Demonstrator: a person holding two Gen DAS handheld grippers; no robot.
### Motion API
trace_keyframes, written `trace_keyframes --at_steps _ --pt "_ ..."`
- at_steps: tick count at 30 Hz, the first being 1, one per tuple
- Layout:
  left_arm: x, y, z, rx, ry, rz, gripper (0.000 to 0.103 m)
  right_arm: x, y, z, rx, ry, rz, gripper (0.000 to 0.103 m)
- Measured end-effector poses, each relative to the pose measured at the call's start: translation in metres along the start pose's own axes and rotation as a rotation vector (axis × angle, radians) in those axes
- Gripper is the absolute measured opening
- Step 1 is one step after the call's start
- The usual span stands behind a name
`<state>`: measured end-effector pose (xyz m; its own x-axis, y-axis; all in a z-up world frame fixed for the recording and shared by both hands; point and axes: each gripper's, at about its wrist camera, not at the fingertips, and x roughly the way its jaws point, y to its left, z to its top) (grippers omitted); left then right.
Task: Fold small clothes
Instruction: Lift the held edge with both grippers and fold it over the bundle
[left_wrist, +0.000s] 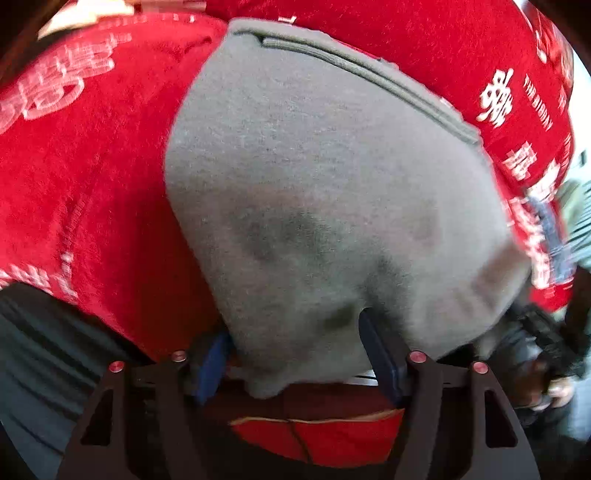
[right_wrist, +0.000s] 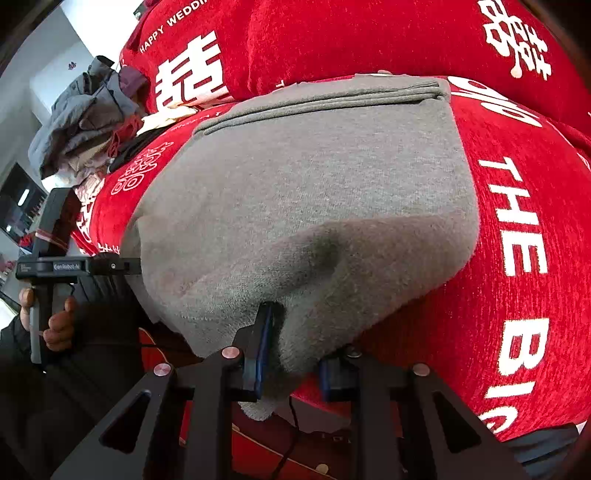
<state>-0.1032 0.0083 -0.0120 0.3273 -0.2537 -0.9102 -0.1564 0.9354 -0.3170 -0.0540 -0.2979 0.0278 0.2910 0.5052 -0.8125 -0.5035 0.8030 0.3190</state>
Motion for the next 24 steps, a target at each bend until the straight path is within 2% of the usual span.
trace_keyframes --at_steps 2,3,4,7,11,13,17,24 --pt "0.001 -0.003 0.001 0.010 0.000 0.025 0.034 -0.002 0.002 -0.001 -0.017 -0.007 0.007 0.024" --pt "0.000 -0.002 0.001 0.007 -0.002 0.019 0.019 -0.003 0.004 -0.001 -0.034 -0.009 0.005 0.022" --pt "-0.001 0.001 0.002 0.001 -0.002 -0.006 0.013 -0.005 0.006 0.000 -0.051 -0.017 0.000 0.017" --pt "-0.009 0.001 0.002 0.010 -0.019 -0.004 0.013 -0.015 0.007 0.002 -0.057 -0.047 0.013 0.012" --pt "-0.035 -0.005 0.003 0.043 -0.113 -0.014 0.013 -0.037 0.006 0.009 -0.036 -0.106 0.065 0.011" --pt "-0.056 -0.006 0.009 0.039 -0.181 -0.038 0.013 -0.051 0.007 0.015 -0.033 -0.144 0.094 0.011" --pt "-0.085 -0.003 0.020 0.013 -0.268 -0.091 0.013 -0.078 0.009 0.029 -0.012 -0.228 0.162 0.011" --pt "-0.113 0.003 0.045 -0.080 -0.346 -0.206 0.013 -0.106 0.003 0.049 0.064 -0.335 0.291 0.011"
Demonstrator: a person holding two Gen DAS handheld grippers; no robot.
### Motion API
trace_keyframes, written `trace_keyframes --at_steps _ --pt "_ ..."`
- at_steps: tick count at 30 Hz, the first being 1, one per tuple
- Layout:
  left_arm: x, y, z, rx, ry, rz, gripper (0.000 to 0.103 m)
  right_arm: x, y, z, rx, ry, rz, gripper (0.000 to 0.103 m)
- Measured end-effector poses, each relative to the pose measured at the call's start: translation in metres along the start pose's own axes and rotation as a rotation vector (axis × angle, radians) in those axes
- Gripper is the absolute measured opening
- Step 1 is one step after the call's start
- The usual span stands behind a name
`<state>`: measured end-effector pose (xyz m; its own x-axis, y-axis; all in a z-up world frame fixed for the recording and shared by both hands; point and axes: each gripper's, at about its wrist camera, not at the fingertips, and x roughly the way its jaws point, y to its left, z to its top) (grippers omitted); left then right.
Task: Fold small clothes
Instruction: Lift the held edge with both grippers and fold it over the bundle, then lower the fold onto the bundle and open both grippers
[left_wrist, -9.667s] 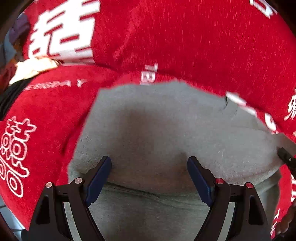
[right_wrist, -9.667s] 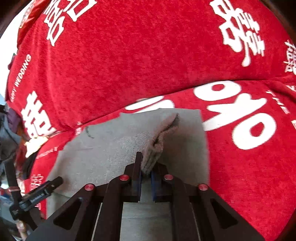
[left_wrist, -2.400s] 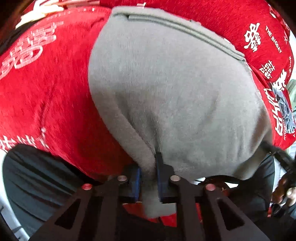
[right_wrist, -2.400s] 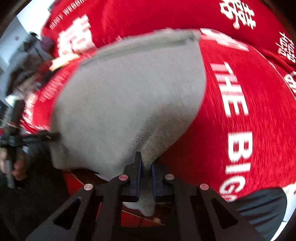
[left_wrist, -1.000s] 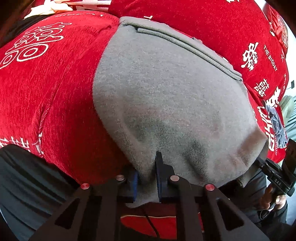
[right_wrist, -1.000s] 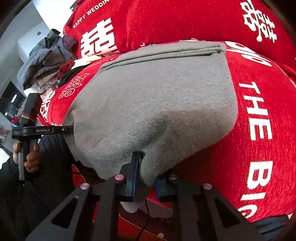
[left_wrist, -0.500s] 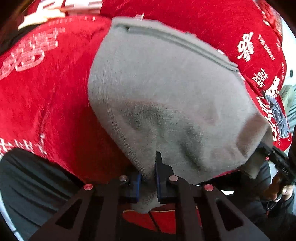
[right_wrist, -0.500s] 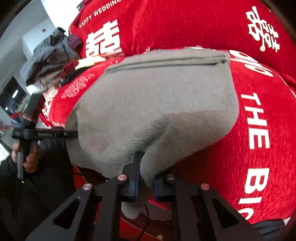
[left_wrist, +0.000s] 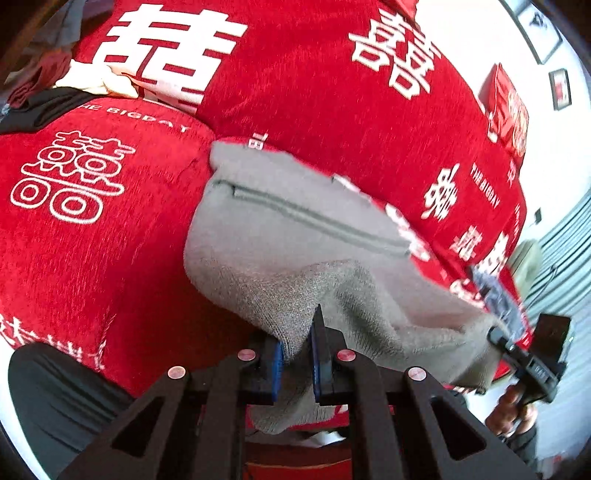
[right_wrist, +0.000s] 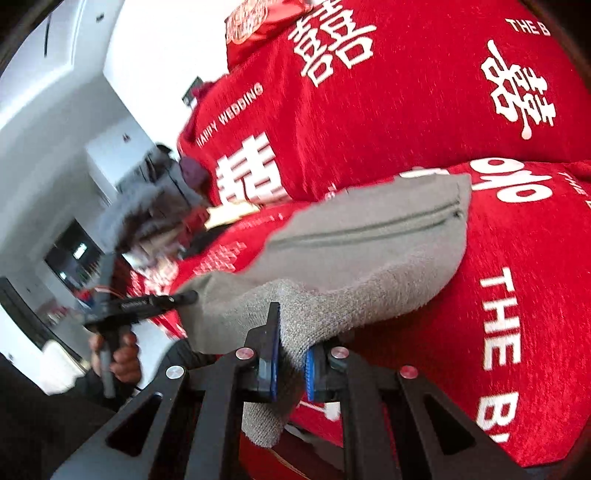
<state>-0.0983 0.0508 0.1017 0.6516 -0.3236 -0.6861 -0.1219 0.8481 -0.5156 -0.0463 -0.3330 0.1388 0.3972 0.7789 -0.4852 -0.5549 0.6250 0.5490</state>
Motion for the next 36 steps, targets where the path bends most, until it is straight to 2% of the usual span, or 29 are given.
trace_keyframes --at_steps 4,7,10,19,25,28,35,36 --pt "-0.003 0.000 0.024 -0.033 -0.046 -0.045 0.013 -0.006 -0.011 0.017 0.080 -0.065 0.091 0.011" --pt "0.006 0.001 0.042 -0.066 -0.052 -0.066 0.013 -0.004 -0.029 0.032 0.159 -0.100 0.119 0.011" --pt "0.019 -0.006 0.060 -0.047 -0.049 -0.046 0.013 0.006 -0.039 0.049 0.181 -0.100 0.107 0.011" --pt "0.065 -0.018 0.135 -0.027 -0.051 -0.017 0.013 0.048 -0.064 0.128 0.183 -0.110 0.061 0.011" --pt "0.132 -0.002 0.159 -0.034 0.024 0.050 0.013 0.107 -0.112 0.155 0.246 -0.034 -0.045 0.011" --pt "0.175 0.015 0.165 -0.063 0.090 0.088 0.013 0.138 -0.138 0.155 0.282 0.023 -0.113 0.011" --pt "0.225 0.028 0.174 -0.081 0.160 0.113 0.013 0.189 -0.175 0.152 0.309 0.093 -0.218 0.011" --pt "0.231 0.031 0.173 -0.096 0.180 0.117 0.013 0.195 -0.182 0.151 0.322 0.109 -0.240 0.015"
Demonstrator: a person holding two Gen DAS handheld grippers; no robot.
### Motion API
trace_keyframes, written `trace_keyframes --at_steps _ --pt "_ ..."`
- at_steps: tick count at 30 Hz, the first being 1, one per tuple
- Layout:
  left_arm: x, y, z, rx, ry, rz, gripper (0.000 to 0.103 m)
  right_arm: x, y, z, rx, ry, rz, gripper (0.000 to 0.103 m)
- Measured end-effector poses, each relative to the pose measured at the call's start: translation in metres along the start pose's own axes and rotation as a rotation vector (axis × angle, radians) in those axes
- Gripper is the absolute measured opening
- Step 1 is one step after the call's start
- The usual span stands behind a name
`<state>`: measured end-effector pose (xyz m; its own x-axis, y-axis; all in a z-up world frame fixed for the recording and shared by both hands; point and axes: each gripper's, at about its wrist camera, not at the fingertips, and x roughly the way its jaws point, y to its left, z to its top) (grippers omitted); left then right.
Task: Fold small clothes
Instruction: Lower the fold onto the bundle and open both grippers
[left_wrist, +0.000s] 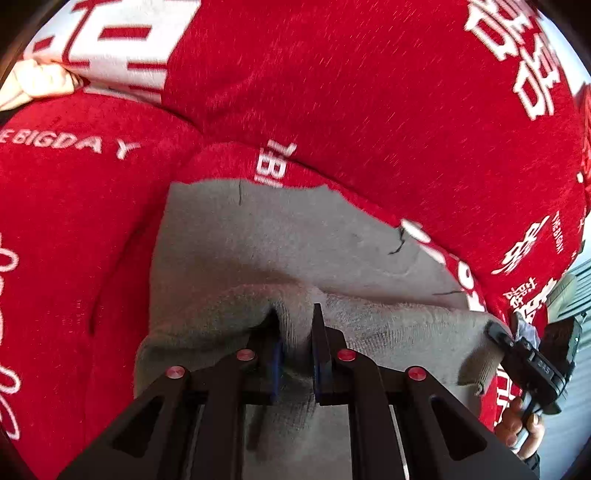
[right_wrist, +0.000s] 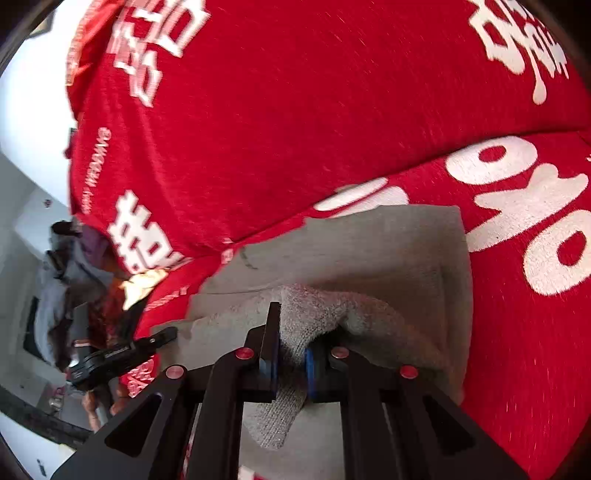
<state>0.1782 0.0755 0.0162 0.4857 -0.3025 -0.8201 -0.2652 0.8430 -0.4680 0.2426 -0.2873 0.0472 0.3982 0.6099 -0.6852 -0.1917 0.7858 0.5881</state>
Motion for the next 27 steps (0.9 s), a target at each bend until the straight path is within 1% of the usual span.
trace_keyframes --at_steps 2,4,5,6,7,8,9,10,12,15,16,17,18,19,20,21,22,25,27 --pt "0.008 0.009 0.002 -0.047 0.029 -0.023 0.013 0.011 -0.010 0.001 0.036 0.028 -0.030 0.016" --pt "0.006 0.017 0.002 -0.086 0.034 -0.069 0.026 0.017 -0.019 0.000 0.074 0.058 -0.017 0.019" --pt "0.002 0.020 0.001 -0.103 0.043 -0.103 0.037 0.016 -0.021 -0.001 0.083 0.065 -0.004 0.021" --pt "-0.003 0.020 -0.002 -0.112 0.042 -0.114 0.053 0.013 -0.021 -0.003 0.084 0.070 0.008 0.024" --pt "-0.009 0.020 -0.005 -0.117 0.031 -0.119 0.060 0.009 -0.019 -0.006 0.079 0.073 0.015 0.034" --pt "-0.019 0.019 -0.010 -0.117 0.009 -0.112 0.074 0.004 -0.016 -0.010 0.069 0.074 0.023 0.042" --pt "-0.026 0.017 -0.015 -0.112 -0.007 -0.101 0.077 -0.002 -0.012 -0.015 0.055 0.067 0.031 0.061" --pt "-0.031 0.016 -0.019 -0.104 -0.015 -0.098 0.077 -0.008 -0.009 -0.020 0.039 0.055 0.039 0.068" --pt "-0.034 0.012 -0.027 -0.087 -0.003 -0.108 0.077 -0.014 -0.002 -0.027 -0.002 0.043 0.041 0.068" --pt "-0.025 -0.005 -0.036 -0.038 0.033 -0.085 0.076 -0.008 0.001 -0.032 -0.017 0.059 0.010 0.068" --pt "-0.023 -0.014 -0.039 -0.002 0.033 -0.054 0.076 -0.005 0.001 -0.033 -0.013 0.071 0.002 0.058" --pt "-0.021 -0.020 -0.040 0.019 0.028 -0.036 0.062 -0.001 0.001 -0.034 -0.013 0.083 0.005 0.048" --pt "-0.019 -0.026 -0.039 0.045 0.032 -0.017 0.038 0.003 0.002 -0.034 -0.018 0.099 0.013 0.027" --pt "-0.014 -0.031 -0.036 0.072 0.047 0.002 0.024 0.004 0.004 -0.033 -0.031 0.105 0.003 0.016" --pt "-0.009 -0.033 -0.032 0.079 0.066 0.005 0.012 0.003 0.007 -0.032 -0.046 0.096 -0.006 0.014" --pt "-0.006 -0.032 -0.027 0.067 0.083 0.003 0.012 0.001 0.009 -0.029 -0.055 0.084 0.000 0.011" --pt "-0.004 -0.030 -0.020 0.048 0.084 0.001 0.012 -0.002 0.011 -0.026 -0.058 0.065 0.012 0.011" --pt "-0.016 -0.030 0.003 0.023 0.014 -0.029 0.012 -0.009 0.014 -0.006 -0.032 0.010 0.073 0.011" --pt "-0.020 -0.031 0.020 -0.004 -0.030 -0.051 0.012 -0.005 0.014 0.010 -0.014 -0.013 0.083 0.011"
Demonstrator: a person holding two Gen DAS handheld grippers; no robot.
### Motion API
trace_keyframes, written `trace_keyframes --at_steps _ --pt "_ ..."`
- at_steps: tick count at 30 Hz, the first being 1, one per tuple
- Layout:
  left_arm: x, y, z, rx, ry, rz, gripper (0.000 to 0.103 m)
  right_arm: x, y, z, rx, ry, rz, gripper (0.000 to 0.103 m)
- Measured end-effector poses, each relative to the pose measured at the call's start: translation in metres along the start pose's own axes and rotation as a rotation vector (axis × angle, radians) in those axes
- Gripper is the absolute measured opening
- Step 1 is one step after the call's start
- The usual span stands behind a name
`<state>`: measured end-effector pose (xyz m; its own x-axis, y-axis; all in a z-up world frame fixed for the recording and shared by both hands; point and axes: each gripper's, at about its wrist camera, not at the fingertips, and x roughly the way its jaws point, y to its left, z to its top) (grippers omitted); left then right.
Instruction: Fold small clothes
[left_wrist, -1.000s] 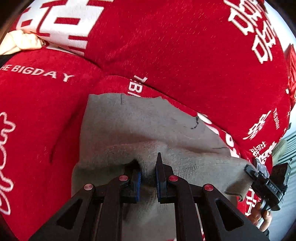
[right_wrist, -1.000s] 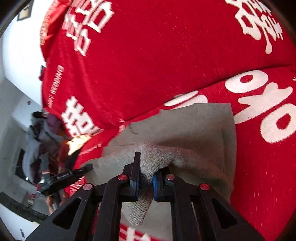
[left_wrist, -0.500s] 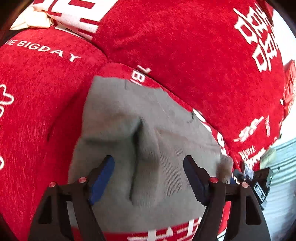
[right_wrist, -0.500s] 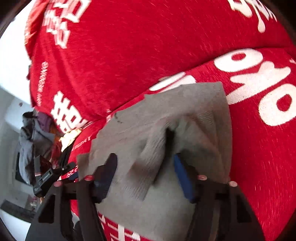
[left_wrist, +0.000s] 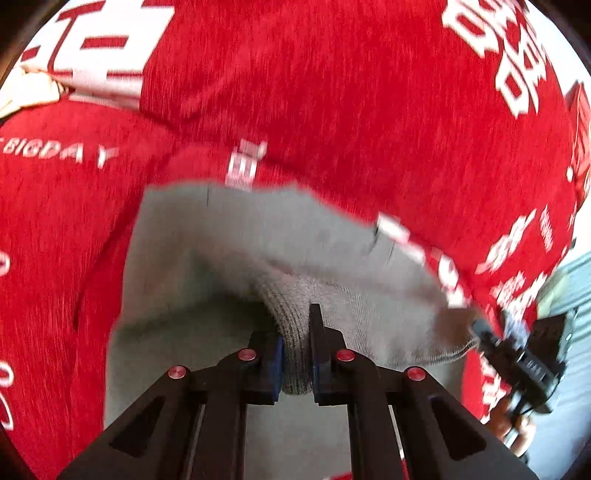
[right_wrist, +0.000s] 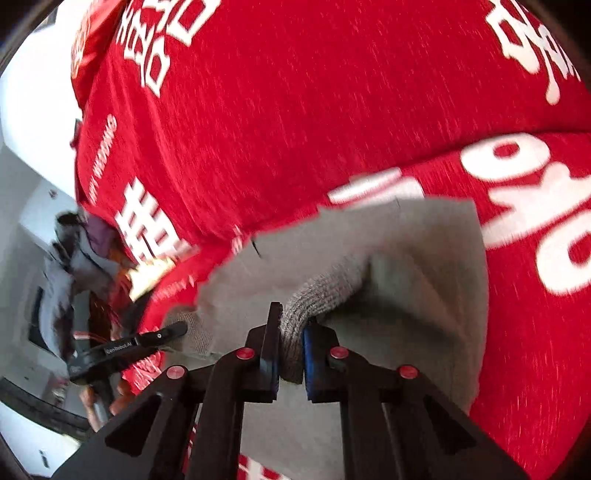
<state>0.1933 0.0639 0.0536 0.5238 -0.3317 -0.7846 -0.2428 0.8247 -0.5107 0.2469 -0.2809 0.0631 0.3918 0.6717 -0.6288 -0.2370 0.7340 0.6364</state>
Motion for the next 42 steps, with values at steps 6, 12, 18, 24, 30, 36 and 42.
trace_keyframes --at_steps 6,12,18,24,30,36,42 --pt "0.029 0.018 0.046 -0.159 0.015 -0.008 0.041 0.038 -0.020 0.046 0.155 -0.019 -0.030 0.025" --pt "0.024 0.039 0.056 -0.230 -0.055 0.008 0.099 0.041 -0.027 0.057 0.152 -0.051 -0.130 0.072" --pt "0.001 0.026 0.037 -0.051 -0.104 0.087 0.099 0.024 0.004 0.042 -0.112 -0.061 -0.372 0.072" --pt "0.048 -0.051 0.010 0.286 -0.072 0.228 0.099 0.099 0.063 0.009 -0.509 0.126 -0.533 0.072" --pt "0.083 0.011 0.030 0.179 -0.013 0.366 0.099 0.106 0.003 0.027 -0.352 0.149 -0.579 0.072" --pt "0.073 0.069 0.044 -0.027 -0.037 0.298 0.099 0.081 -0.045 0.036 -0.196 0.074 -0.541 0.076" --pt "0.043 0.064 0.049 -0.006 -0.115 0.376 0.099 0.056 -0.023 0.042 -0.218 -0.015 -0.640 0.077"
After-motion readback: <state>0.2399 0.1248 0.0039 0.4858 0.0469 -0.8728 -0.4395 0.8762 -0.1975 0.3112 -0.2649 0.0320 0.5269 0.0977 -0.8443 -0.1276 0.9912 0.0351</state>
